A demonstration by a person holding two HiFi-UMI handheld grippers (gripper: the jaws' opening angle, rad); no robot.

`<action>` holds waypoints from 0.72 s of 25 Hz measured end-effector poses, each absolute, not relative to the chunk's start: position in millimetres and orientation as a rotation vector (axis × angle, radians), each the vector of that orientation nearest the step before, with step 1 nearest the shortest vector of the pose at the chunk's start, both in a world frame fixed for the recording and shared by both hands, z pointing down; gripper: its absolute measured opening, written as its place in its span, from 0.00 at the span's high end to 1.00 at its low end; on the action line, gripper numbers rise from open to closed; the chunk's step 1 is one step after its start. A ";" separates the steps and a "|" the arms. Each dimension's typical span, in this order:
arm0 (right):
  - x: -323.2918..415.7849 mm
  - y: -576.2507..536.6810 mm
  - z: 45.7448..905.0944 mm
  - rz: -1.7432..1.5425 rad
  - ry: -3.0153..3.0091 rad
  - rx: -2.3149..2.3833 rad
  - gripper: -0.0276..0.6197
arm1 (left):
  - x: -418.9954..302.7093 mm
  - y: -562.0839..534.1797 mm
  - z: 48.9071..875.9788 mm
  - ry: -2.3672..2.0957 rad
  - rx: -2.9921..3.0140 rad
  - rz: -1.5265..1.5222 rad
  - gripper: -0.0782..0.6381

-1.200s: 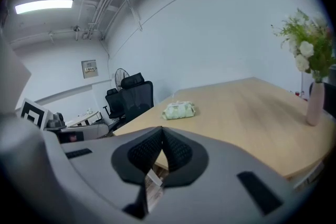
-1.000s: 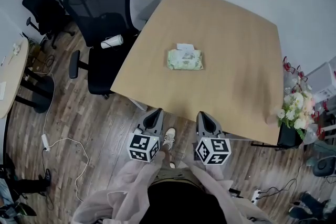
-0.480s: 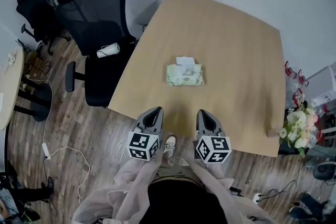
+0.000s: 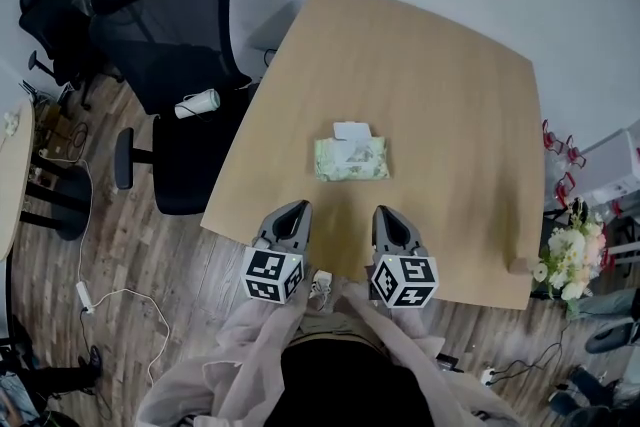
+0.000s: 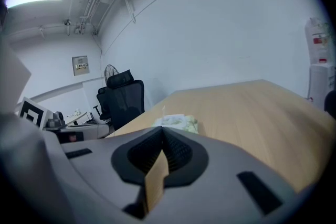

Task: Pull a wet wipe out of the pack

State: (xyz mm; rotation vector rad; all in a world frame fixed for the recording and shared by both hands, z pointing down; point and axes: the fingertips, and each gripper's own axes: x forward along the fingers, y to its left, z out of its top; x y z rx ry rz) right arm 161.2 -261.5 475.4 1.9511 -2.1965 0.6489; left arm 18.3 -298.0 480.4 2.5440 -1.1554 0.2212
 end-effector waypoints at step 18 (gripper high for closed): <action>175.7 -271.4 488.5 0.658 -2.126 1.990 0.94 | 31.2 -308.8 497.7 -1.089 2.536 0.257 0.88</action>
